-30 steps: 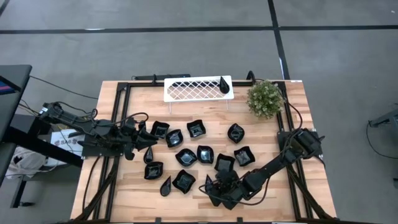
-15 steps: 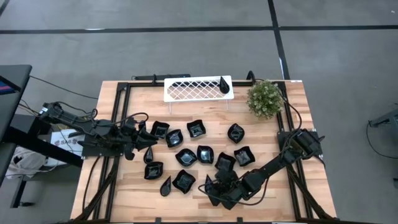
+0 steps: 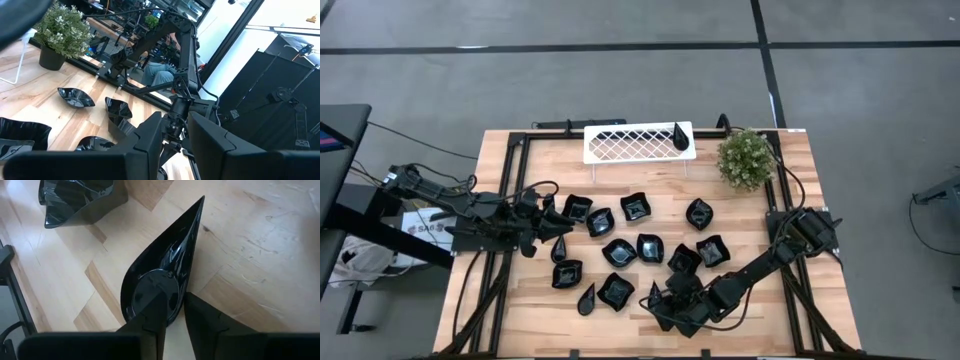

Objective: Pick & Place Mini shaped plates
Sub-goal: Stack the black drop shaped plate on top of the black drop shaped plate on the shelf

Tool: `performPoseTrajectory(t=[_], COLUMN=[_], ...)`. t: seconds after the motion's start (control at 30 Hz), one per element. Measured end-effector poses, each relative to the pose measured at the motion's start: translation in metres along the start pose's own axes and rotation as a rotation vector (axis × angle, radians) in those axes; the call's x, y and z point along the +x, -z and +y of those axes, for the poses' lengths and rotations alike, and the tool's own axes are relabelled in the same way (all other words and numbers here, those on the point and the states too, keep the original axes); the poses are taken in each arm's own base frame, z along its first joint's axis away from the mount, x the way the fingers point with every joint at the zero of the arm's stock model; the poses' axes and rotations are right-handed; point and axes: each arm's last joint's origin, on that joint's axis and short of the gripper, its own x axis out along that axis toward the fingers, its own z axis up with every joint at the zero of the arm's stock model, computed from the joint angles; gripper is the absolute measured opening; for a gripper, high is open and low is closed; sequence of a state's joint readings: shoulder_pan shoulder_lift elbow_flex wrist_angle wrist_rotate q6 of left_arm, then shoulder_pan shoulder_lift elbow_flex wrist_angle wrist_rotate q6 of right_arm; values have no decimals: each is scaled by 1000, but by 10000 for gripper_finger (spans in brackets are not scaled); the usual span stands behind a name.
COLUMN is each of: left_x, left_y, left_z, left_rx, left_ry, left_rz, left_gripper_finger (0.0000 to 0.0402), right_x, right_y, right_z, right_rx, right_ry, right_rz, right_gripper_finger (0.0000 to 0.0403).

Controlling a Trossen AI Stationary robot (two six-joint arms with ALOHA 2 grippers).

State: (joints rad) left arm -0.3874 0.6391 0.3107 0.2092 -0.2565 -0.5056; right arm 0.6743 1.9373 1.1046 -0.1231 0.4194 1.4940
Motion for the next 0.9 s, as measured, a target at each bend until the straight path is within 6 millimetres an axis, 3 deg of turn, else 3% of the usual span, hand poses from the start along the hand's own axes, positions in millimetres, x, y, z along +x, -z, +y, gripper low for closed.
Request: performPoseTrajectory(t=[0.5,0.9], left_x=[0,0], left_y=[0,0], left_z=[0,0], left_rx=[0,0], left_ry=[0,0], left_rz=[0,0], left_gripper_finger=[97,97], right_x=[0,-6], right_y=[0,-4], right_z=[3,22], right_rx=[14,17], right_ry=[-7,-48], right_rz=[9,7], right_gripper_finger=[4,3])
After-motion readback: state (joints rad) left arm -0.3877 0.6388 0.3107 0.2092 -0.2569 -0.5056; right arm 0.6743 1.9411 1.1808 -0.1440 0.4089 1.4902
